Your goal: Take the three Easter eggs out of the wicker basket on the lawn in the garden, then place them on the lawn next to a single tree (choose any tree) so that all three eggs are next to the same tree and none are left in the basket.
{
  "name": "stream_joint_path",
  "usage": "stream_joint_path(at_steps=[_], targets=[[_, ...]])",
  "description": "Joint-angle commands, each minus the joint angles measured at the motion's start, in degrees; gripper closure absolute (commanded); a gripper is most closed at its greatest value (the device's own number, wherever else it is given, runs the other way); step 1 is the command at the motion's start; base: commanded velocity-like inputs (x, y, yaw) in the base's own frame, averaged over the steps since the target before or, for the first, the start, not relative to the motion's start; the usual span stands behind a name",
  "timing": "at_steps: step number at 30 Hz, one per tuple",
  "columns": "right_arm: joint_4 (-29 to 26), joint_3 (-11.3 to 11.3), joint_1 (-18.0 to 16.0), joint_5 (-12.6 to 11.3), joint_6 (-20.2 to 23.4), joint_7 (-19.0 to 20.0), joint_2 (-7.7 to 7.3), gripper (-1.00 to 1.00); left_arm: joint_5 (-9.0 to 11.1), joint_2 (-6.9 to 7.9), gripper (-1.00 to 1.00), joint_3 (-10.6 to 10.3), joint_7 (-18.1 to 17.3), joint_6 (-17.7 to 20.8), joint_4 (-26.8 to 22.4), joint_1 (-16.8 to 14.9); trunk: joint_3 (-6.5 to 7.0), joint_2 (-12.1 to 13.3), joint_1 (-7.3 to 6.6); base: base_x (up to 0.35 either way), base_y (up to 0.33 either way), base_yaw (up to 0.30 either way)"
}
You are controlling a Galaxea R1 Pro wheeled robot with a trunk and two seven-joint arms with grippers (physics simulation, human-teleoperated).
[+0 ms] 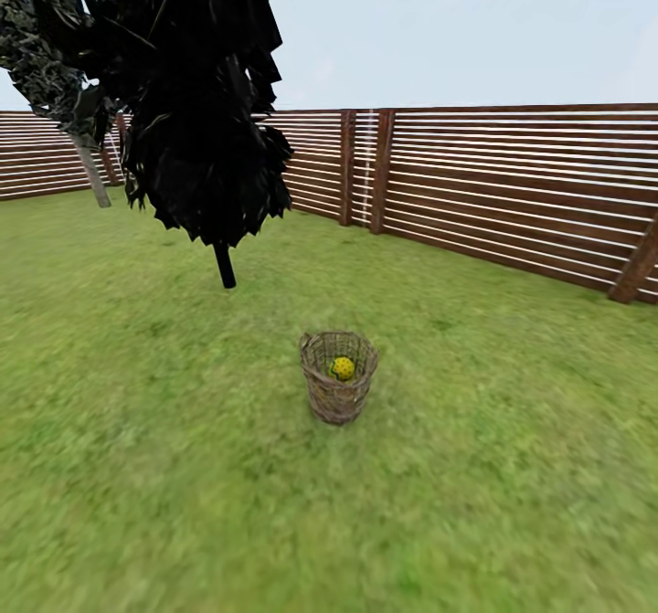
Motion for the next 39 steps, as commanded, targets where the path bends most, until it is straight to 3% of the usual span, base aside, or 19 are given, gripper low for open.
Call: stream_joint_path(at_steps=[1, 24, 26, 28, 32, 35, 39], targets=[[0.04, 0.04, -0.03, 0.05, -0.19, 0.01, -0.01, -1.0, 0.04, -0.01, -1.0, 0.02, 0.01, -0.08, -0.09, 0.03, -0.04, -0.02, 0.03, 0.336, 0.0, 0.0], [-0.16, -0.25, -0.03, -0.32, -0.19, 0.01, -0.05, -1.0, 0.04, -0.01, -1.0, -0.02, 0.01, -0.08, -0.09, 0.03, -0.04, -0.02, 0.03, 0.336, 0.0, 0.033], [-3.99, -0.37, -0.15, -0.39, 0.68, 0.11, -0.05, -1.0, 0.18, 0.09, -1.0, 0.21, 0.09, 0.03, -0.28, 0.06, -0.04, -0.02, 0.03, 0.248, 0.0, 0.0], [-9.44, -0.39, -0.35, -0.38, 6.03, 0.1, -0.02, -1.0, -0.27, 0.46, -1.0, 0.09, 0.01, 0.7, -1.03, -0.18, -0.04, -0.02, 0.03, 0.064, 0.0, 0.0], [-20.55, -0.44, -1.88, -0.67, 24.09, 0.15, 0.17, -1.0, -0.52, 2.39, -1.0, -0.04, -0.11, 1.08, -1.97, -2.21, -0.04, -0.02, 0.03, 0.019, 0.0, 0.0], [-30.66, -0.64, -2.26, -0.84, 33.92, 0.16, 0.3, -1.0, -0.53, 4.03, -1.0, -0.02, -0.29, 3.18, -2.45, -7.34, -0.04, -0.02, 0.03, 0.004, 0.0, 0.0], [-41.77, -1.22, -3.37, -1.07, 38.18, 0.04, 0.94, -1.0, -0.48, 5.97, -1.0, -0.05, -0.45, 10.17, -2.78, -17.07, -0.04, -0.02, 0.03, 0.0, 0.0, 0.0]])
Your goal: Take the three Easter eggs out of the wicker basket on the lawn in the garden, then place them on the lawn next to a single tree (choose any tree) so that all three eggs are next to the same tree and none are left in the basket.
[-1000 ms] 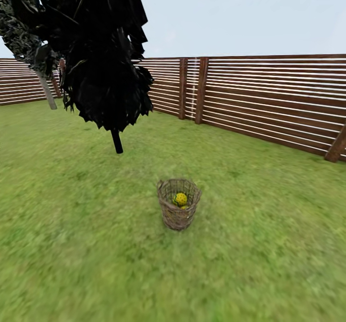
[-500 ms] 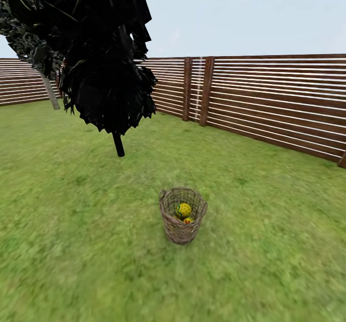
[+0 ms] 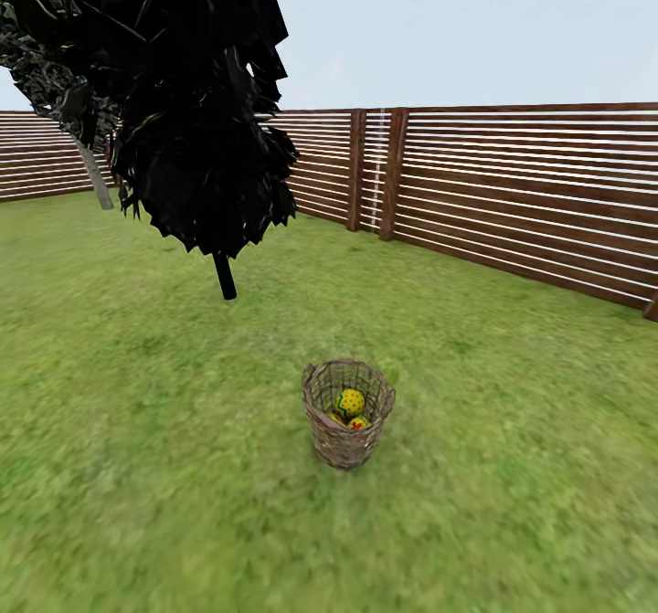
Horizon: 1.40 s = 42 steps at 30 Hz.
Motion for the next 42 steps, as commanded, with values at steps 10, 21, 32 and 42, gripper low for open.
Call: stream_joint_path(at_steps=[10, 21, 32, 42], targets=[[-3.78, -0.49, -15.85, -11.57, 0.7, -6.21, 1.78, -1.0, 0.5, 0.91, -1.0, 0.35, 0.16, 14.37, -7.05, -13.93, -0.07, -0.03, 0.0, 0.0, 0.0, 0.0], [-3.66, -0.1, -24.55, -13.77, 0.39, -10.01, 2.73, -1.0, 0.61, 1.21, -1.0, 0.63, 0.41, 16.71, -22.11, -15.8, -0.07, -0.03, 0.0, 0.0, 0.0, 0.0], [-4.43, -0.07, -31.18, -14.0, -2.46, -11.73, 7.05, -1.0, 0.87, -2.16, -1.0, 5.22, 0.17, 25.97, -57.03, -16.07, -0.04, -0.03, 0.0, 0.0, 0.0, -0.037], [-3.28, -0.39, -30.98, -14.33, -3.61, -11.71, 7.15, -1.0, 0.82, -2.31, -1.0, 5.09, -0.06, 25.89, -54.36, -16.04, 0.35, -0.03, 0.0, 0.143, 0.238, -0.285]])
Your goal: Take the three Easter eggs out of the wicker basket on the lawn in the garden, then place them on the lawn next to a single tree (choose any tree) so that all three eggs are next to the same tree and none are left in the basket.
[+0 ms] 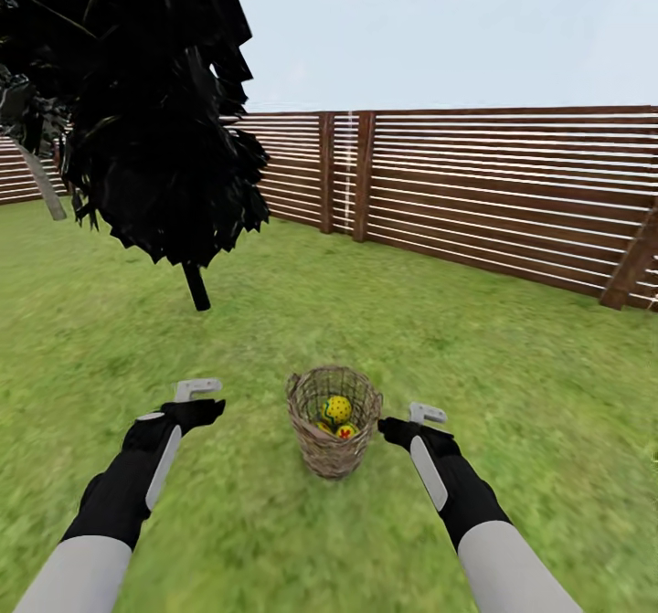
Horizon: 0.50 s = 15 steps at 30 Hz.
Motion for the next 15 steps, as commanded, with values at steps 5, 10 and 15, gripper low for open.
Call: stream_joint_path(at_steps=[5, 10, 15], targets=[[-0.66, -0.28, -0.12, -2.77, 0.41, -0.42, -0.01, -1.0, 0.12, -0.59, -1.0, -0.06, -1.31, 0.35, 1.43, -0.01, 0.17, -0.03, 0.02, 0.16, 0.279, -0.289], [-0.77, -2.65, -0.13, -3.1, 0.69, -0.4, -0.01, -1.0, 0.18, -1.36, -1.0, -0.11, -4.69, 0.47, 1.67, -0.01, 0.4, -0.03, 0.02, 0.17, 0.286, -0.289], [-0.95, -8.88, -0.19, -3.11, 0.99, -0.21, -0.88, -1.0, 0.13, -2.18, -1.0, -0.22, -5.72, 0.53, 5.31, -0.22, 0.62, -0.03, 0.02, 0.208, 0.283, -0.289]])
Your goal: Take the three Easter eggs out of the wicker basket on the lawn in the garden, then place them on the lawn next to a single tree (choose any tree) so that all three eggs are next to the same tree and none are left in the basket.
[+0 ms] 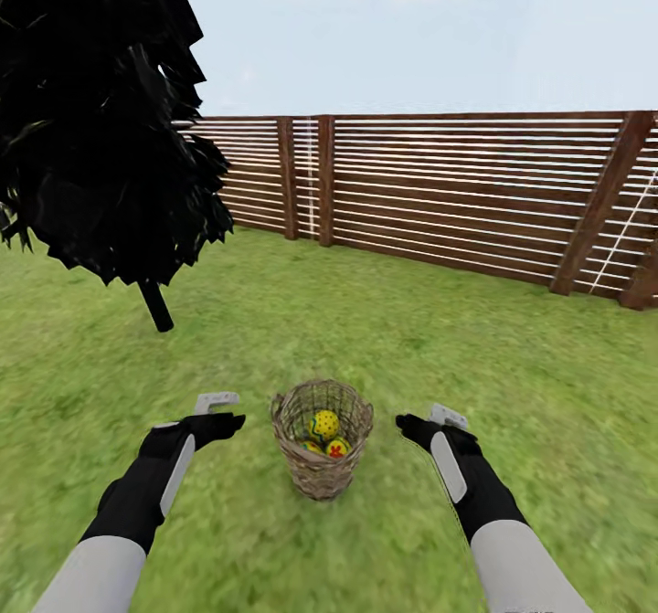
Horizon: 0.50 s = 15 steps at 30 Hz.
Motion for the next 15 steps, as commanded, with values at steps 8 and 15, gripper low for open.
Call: stream_joint_path(at_steps=[8, 15], targets=[[-6.82, -1.47, 0.39, -6.38, 7.67, 12.25, -1.3, -1.0, -0.03, -2.0, -1.0, -0.07, -0.34, 0.27, 2.32, -0.23, 0.11, -0.03, 0.02, 0.225, 0.274, -0.163], [-7.2, -1.31, 0.54, -7.75, 8.32, 17.76, -2.2, -1.0, -0.07, -2.34, -1.0, -0.22, -0.34, 0.2, 2.72, -0.67, 0.12, -0.03, 0.02, 0.245, 0.245, -0.002]])
